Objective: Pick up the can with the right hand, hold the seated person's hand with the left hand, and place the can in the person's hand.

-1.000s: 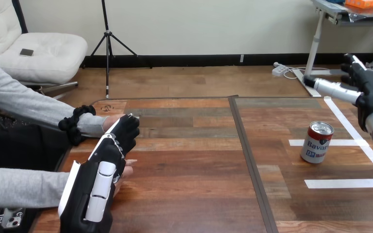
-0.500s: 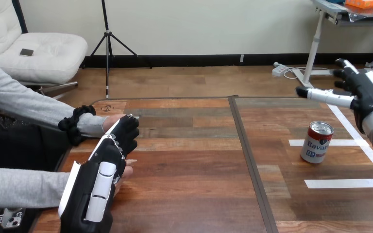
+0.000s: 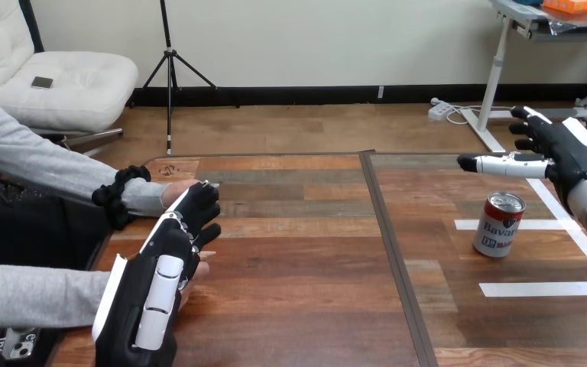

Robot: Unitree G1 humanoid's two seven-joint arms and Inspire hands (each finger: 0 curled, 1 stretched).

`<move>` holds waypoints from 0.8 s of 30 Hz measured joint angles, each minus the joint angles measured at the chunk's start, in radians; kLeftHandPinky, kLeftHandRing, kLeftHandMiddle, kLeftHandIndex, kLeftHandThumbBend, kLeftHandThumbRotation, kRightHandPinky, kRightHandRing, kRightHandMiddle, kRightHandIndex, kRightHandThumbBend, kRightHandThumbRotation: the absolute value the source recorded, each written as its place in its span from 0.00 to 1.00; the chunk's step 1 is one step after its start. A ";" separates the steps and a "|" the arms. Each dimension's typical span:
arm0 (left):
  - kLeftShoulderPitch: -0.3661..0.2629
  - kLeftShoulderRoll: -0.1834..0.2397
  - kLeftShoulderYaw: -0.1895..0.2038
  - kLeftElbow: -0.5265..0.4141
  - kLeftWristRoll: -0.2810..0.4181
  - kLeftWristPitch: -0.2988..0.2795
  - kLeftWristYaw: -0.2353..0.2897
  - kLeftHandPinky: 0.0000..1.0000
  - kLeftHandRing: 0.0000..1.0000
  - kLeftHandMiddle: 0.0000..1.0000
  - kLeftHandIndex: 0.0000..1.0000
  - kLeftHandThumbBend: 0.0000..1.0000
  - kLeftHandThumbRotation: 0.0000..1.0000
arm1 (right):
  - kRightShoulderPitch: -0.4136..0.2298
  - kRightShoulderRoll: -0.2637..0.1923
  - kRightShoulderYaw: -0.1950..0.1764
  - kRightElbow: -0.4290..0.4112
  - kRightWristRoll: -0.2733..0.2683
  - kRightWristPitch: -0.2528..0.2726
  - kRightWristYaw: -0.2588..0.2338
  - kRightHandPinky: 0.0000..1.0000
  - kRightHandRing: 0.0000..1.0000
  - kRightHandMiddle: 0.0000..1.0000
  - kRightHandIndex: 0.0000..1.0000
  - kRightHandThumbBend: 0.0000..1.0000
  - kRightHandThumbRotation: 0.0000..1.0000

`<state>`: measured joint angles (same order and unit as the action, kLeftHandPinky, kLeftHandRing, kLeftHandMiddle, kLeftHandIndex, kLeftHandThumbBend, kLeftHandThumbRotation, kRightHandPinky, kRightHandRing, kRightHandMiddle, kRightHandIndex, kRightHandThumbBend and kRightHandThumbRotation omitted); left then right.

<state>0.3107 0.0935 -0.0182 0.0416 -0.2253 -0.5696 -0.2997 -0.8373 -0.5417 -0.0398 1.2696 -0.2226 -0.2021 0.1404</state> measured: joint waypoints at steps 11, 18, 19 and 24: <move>0.001 0.001 0.000 0.000 0.000 0.001 0.000 0.87 0.91 0.90 0.88 0.68 0.90 | 0.000 -0.011 0.025 0.003 -0.025 0.019 0.002 0.77 0.93 0.96 0.97 1.00 0.29; 0.002 0.002 0.001 -0.001 0.000 0.002 0.000 0.86 0.90 0.89 0.87 0.69 0.89 | 0.001 -0.013 0.038 0.003 -0.035 0.036 0.012 0.62 0.87 0.95 0.98 1.00 0.29; 0.002 0.002 0.001 -0.001 0.000 0.003 0.001 0.86 0.90 0.89 0.87 0.70 0.89 | 0.001 -0.013 0.040 0.003 -0.038 0.040 0.015 0.60 0.86 0.94 0.98 1.00 0.30; 0.002 0.002 0.001 -0.002 -0.002 0.005 0.001 0.85 0.89 0.89 0.87 0.70 0.88 | 0.001 -0.014 0.061 0.005 -0.060 0.054 0.019 0.54 0.85 0.93 0.99 1.00 0.30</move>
<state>0.3129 0.0959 -0.0172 0.0394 -0.2271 -0.5650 -0.2990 -0.8363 -0.5553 0.0215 1.2742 -0.2825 -0.1477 0.1597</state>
